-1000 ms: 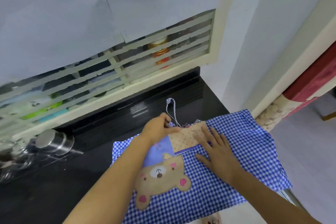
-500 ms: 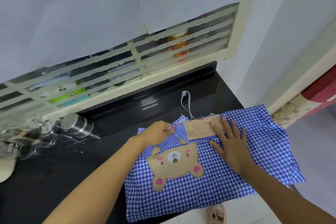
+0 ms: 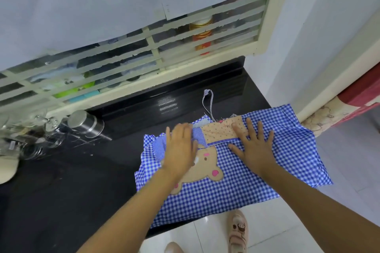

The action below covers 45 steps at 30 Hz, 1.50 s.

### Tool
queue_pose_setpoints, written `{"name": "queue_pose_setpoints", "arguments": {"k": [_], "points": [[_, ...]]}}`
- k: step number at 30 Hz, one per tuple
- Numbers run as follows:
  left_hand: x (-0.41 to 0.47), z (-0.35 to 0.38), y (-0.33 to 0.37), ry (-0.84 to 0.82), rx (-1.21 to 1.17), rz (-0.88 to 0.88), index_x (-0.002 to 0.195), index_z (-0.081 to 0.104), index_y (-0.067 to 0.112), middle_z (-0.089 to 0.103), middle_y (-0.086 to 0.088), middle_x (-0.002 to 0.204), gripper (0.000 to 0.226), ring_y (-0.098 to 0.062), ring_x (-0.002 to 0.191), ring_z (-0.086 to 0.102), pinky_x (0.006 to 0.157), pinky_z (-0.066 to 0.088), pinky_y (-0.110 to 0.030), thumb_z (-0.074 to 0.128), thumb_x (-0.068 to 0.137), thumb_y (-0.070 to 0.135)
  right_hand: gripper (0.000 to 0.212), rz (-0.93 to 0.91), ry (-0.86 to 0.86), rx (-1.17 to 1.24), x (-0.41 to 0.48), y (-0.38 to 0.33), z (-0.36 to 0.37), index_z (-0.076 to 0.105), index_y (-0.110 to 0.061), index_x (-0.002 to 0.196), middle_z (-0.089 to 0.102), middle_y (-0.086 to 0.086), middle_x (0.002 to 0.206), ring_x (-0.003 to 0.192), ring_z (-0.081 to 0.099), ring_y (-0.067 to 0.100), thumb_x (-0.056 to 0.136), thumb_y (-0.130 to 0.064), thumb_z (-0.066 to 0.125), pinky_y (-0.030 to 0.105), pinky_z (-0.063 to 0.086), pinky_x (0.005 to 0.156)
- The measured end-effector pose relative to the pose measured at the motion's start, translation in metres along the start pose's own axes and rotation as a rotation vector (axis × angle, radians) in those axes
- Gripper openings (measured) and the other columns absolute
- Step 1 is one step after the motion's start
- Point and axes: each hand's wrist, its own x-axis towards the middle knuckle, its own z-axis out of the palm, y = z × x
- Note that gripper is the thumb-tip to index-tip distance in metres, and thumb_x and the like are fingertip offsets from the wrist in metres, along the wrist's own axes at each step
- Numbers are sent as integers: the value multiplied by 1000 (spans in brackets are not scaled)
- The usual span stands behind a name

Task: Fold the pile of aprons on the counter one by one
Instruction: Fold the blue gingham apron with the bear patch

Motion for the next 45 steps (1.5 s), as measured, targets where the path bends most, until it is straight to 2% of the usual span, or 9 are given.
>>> {"name": "queue_pose_setpoints", "arguments": {"k": [4,9,15,21,24,31,35,40,45], "points": [[-59,32,24,-176,88,16,140,47,17,45,-2,147,54,-26,140,33,113,6,-57,23,100,45,87,12,20,35,2,-11,-5,-16,-38,145,-26,7,151,143,-15,38,68,-74,-30,57,-15,105],[-70,46,14,-293,73,-15,147,34,21,29,3,155,58,-25,144,25,112,-2,-54,13,102,49,56,-327,29,81,-37,-64,19,29,-24,146,39,13,149,138,34,34,102,-45,3,52,17,116],[-85,42,-31,-200,15,-290,151,-1,36,-12,16,156,85,-9,145,-15,109,-30,-41,-18,78,75,68,-85,128,82,-25,11,17,-4,-35,149,-7,0,158,147,-1,28,88,-63,-6,49,-7,115],[-81,31,-34,-293,-55,-434,152,-4,34,-17,11,159,95,-18,146,-18,113,-11,-57,-3,69,81,90,151,-40,261,-23,109,-1,-8,-43,149,-4,2,161,144,18,37,70,-87,-7,56,26,113],[-92,18,-27,-277,-193,-255,154,2,27,-16,5,160,105,-20,145,-21,112,-15,-51,17,70,88,91,171,28,215,-37,116,-11,-8,-37,151,-11,5,160,146,0,36,74,-86,2,51,7,117],[-149,19,-29,-478,13,197,142,-26,46,-33,12,153,108,-13,140,-33,110,-22,-46,53,75,74,105,-507,-68,-183,-92,104,7,19,-30,152,21,7,157,143,18,37,67,-79,57,64,25,104],[-158,16,-51,-449,-57,158,149,-3,45,-16,21,156,78,-4,144,-18,118,-14,-40,27,84,78,125,-426,26,12,-94,124,11,5,-39,151,20,0,156,141,25,33,60,7,76,51,32,108],[-170,6,-66,-402,-136,73,149,15,38,2,16,157,75,-6,146,3,117,0,-27,41,82,57,65,-317,12,305,-91,127,-15,38,-24,143,42,-1,147,135,41,18,86,1,60,21,26,109],[-165,-3,-54,-191,-292,-212,141,42,28,47,2,144,70,-23,129,49,107,35,-24,56,81,-6,25,-69,39,574,-96,123,-37,68,-19,104,66,3,98,81,57,12,90,-2,57,11,39,65]]}}
